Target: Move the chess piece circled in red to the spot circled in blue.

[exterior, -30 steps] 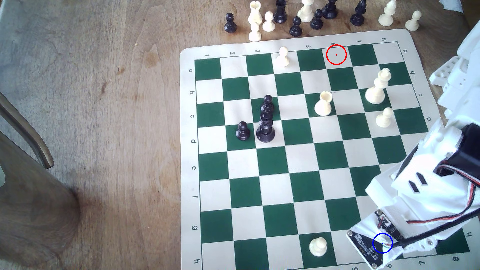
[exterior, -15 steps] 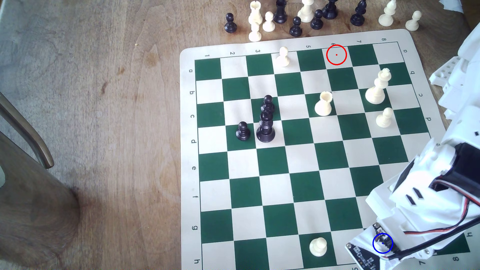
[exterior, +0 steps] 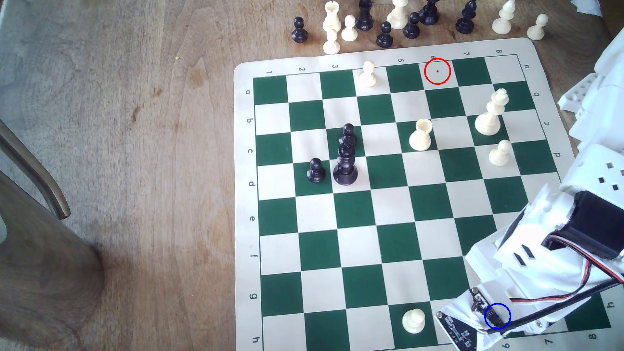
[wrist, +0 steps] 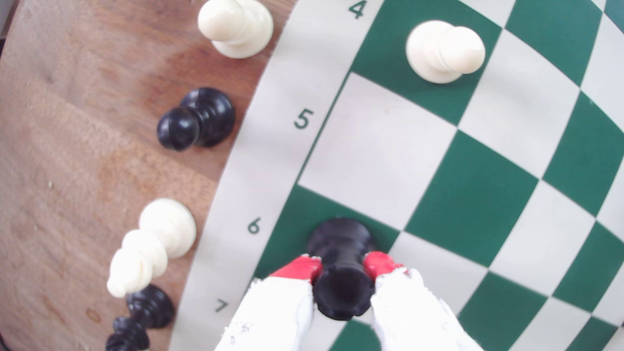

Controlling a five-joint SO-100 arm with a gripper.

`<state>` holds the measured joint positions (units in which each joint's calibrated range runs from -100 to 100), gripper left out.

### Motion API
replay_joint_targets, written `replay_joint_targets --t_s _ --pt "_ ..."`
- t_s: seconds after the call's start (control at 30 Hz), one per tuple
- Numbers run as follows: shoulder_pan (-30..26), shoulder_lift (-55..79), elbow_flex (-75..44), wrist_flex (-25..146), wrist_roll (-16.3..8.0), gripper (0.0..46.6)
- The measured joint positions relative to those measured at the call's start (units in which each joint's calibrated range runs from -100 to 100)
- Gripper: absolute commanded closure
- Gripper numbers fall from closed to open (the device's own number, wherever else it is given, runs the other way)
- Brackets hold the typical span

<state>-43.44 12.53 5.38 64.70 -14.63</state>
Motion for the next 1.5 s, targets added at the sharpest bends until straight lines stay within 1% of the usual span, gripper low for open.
replay_joint_targets --t_s 0.6,0.7,0.77,0.87,0.93,1.03,1.07,1.17,1.2,1.27,1.3,1.33,1.43,1.5 --pt "-0.5 0.0 0.0 0.0 0.0 46.4" --pt "-0.4 0.0 0.0 0.0 -0.3 45.8" --pt "-0.5 0.0 0.0 0.0 -0.5 43.5" --pt "-0.6 0.0 0.0 0.0 -0.8 42.0" --pt "-0.6 0.0 0.0 0.0 -0.8 37.2" --pt "-0.6 0.0 0.0 0.4 -0.8 31.8" --pt "-0.6 0.0 0.0 0.6 -0.8 28.7" --pt "-0.6 0.0 0.0 1.5 -0.7 25.3" --pt "-0.6 0.0 0.0 2.0 -0.5 21.9" --pt "-0.6 0.0 0.0 2.5 -0.2 18.0" --pt "-0.6 0.0 0.0 2.9 0.0 16.8" --pt "-0.6 0.0 0.0 2.9 0.1 14.4" --pt "-0.6 0.0 0.0 2.9 0.2 12.6" --pt "-0.6 0.0 0.3 2.9 0.2 12.7"
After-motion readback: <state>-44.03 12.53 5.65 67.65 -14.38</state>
